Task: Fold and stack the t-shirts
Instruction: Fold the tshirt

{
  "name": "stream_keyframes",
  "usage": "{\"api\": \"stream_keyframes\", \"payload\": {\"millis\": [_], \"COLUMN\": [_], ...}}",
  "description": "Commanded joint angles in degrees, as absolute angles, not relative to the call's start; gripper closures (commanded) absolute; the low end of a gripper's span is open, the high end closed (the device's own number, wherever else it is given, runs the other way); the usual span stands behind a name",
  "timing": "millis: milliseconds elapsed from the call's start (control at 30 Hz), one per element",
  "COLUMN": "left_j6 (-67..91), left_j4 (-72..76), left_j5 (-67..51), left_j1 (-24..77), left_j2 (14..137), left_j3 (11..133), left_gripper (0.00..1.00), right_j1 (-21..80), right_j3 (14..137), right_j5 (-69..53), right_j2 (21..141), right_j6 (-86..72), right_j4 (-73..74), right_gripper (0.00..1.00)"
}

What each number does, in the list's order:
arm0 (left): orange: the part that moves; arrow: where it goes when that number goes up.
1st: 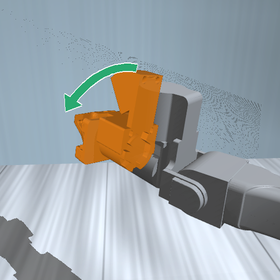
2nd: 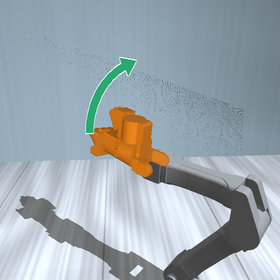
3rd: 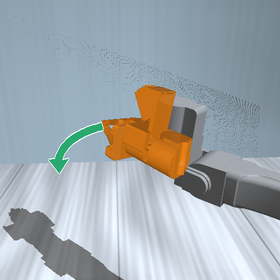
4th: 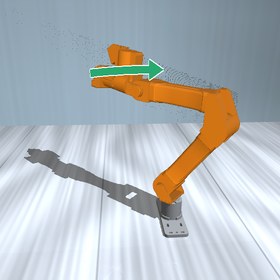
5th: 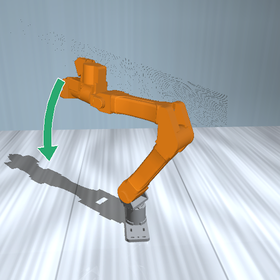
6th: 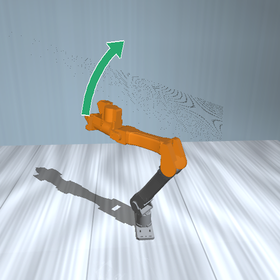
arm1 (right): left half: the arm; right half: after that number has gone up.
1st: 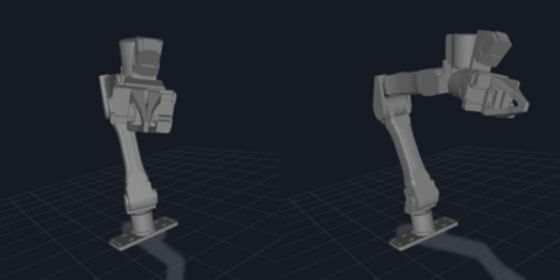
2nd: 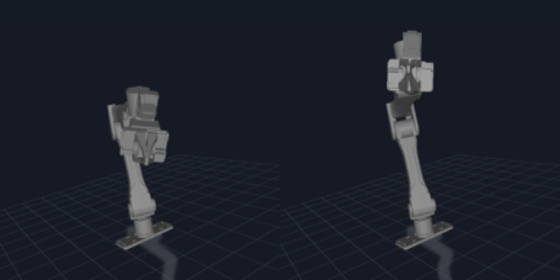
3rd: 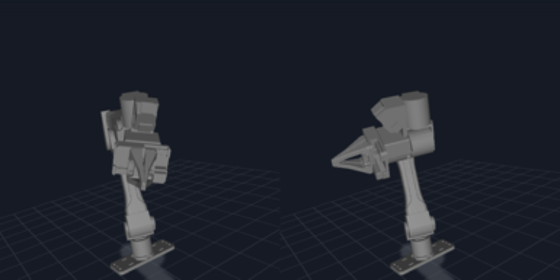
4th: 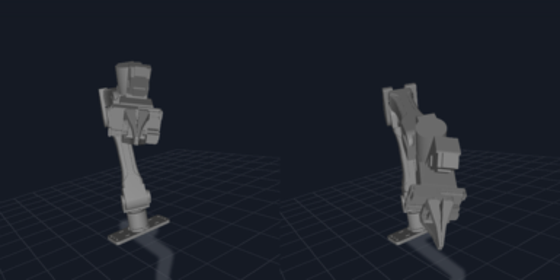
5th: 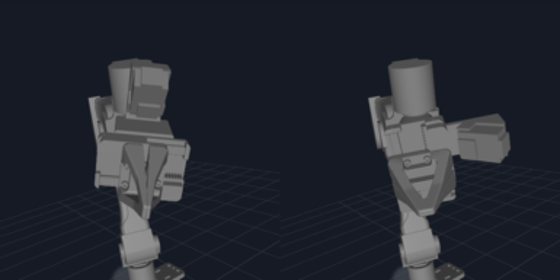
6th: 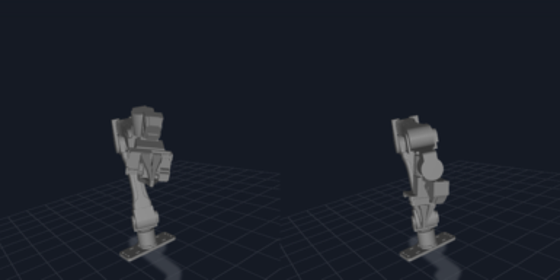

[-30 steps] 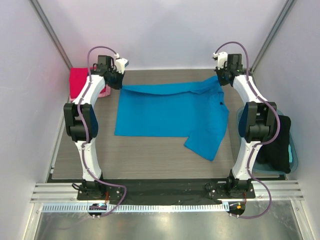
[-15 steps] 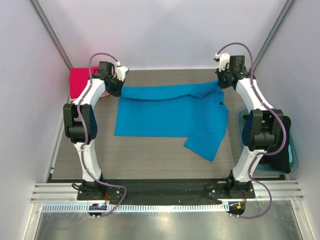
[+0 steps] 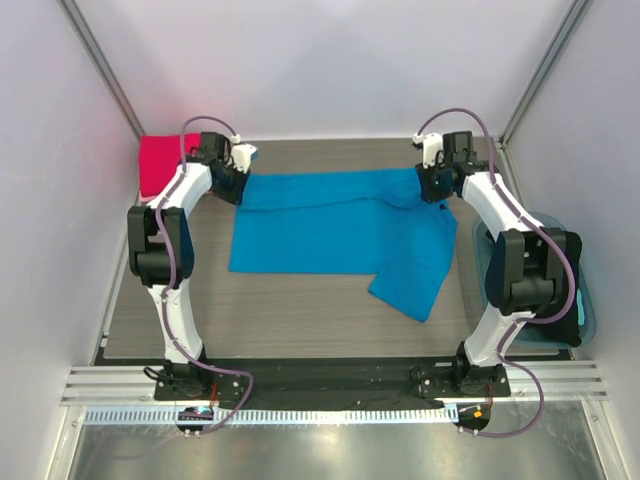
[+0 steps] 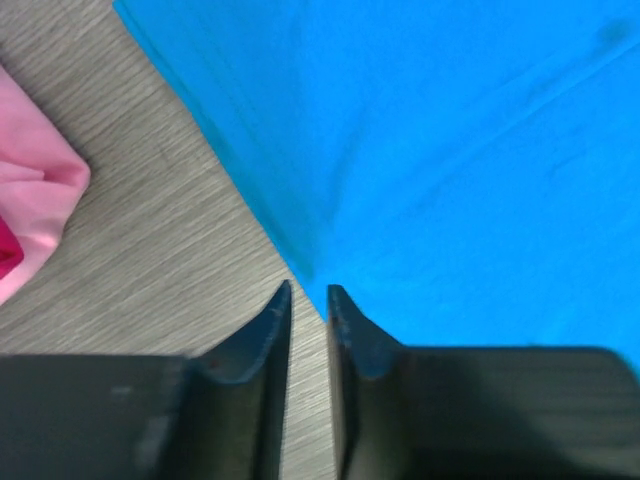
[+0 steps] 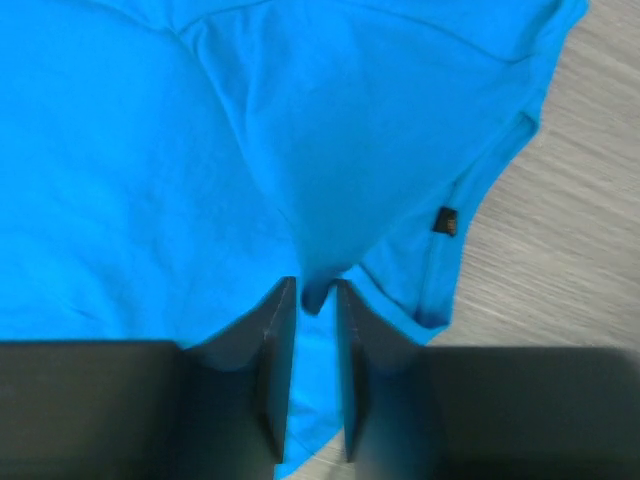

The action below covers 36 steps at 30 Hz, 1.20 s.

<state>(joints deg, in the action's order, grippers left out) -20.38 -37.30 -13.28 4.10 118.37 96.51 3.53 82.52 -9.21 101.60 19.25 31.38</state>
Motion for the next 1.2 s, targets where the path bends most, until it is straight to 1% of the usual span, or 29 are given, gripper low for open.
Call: {"api": "stream_keyframes", "payload": {"millis": [0, 33, 100, 167, 267, 300, 333, 400, 433, 467, 500, 633, 833, 1167], "left_j6": [-20.66, -20.92, -21.62, -22.76, -21.72, -21.19, -20.75, -18.73, -17.85, -15.67, -15.12, -12.31, -10.46, -8.53], "left_j4": [-38.76, -38.59, -37.97, -37.97, -40.06, -41.21, -42.26, -44.38, -44.38, -43.95, -43.25, -38.42, -36.74, -33.93], "left_j5": [-11.08, -10.64, -9.67, -9.14, -7.82, -7.74, -7.65, -8.17, -8.17, -8.43, -9.13, -9.14, -9.76, -8.88], "left_j1": [3.69, 3.60, 3.52, 3.60, 3.60, 3.60, 3.52, 3.08, 2.99, 2.81, 2.38, 2.11, 1.41, 1.41], "left_j2": [113.39, 111.81, 111.18, 113.11, 119.34, 121.53, 123.47, 128.74, 131.11, 131.83, 132.18, 134.20, 137.99, 141.67], "left_j3": [95.98, 95.89, 97.46, 100.27, 108.35, 113.76, 116.17, 122.74, 124.26, 125.06, 125.42, 125.15, 128.14, 129.81], "left_gripper": [0.76, 0.73, 0.71, 0.69, 0.69, 0.69, 0.67, 0.60, 0.52, 0.48, 0.42, 0.41, 0.43, 0.43], "right_j1": [2.99, 2.47, 0.72, -0.86, -1.93, -2.11, -2.37, -2.55, -2.90, -3.16, -3.51, -4.83, -4.92, -5.18], "right_j3": [84.01, 84.98, 88.83, 91.92, 97.37, 99.73, 100.97, 104.39, 105.54, 106.51, 108.26, 111.97, 117.68, 129.79], "right_j5": [-5.90, -5.89, -5.98, -5.89, -4.66, -4.66, -4.66, -4.66, -5.53, -6.32, -7.11, -10.81, -11.69, -11.95], "right_j2": [97.30, 97.29, 98.51, 100.88, 106.86, 108.35, 111.68, 114.86, 117.31, 118.64, 119.78, 124.79, 130.86, 140.53], "right_j6": [19.86, 19.86, 18.73, 17.67, 16.61, 16.70, 16.79, 16.96, 16.79, 16.61, 15.74, 14.24, 13.71, 11.52], "right_j4": [31.72, 31.82, 31.99, 31.91, 31.99, 31.99, 31.99, 31.90, 31.99, 31.82, 31.73, 31.03, 30.67, 31.20], "right_gripper": [0.69, 0.69, 0.68, 0.67, 0.66, 0.66, 0.66, 0.65, 0.65, 0.64, 0.64, 0.61, 0.56, 0.54]}}
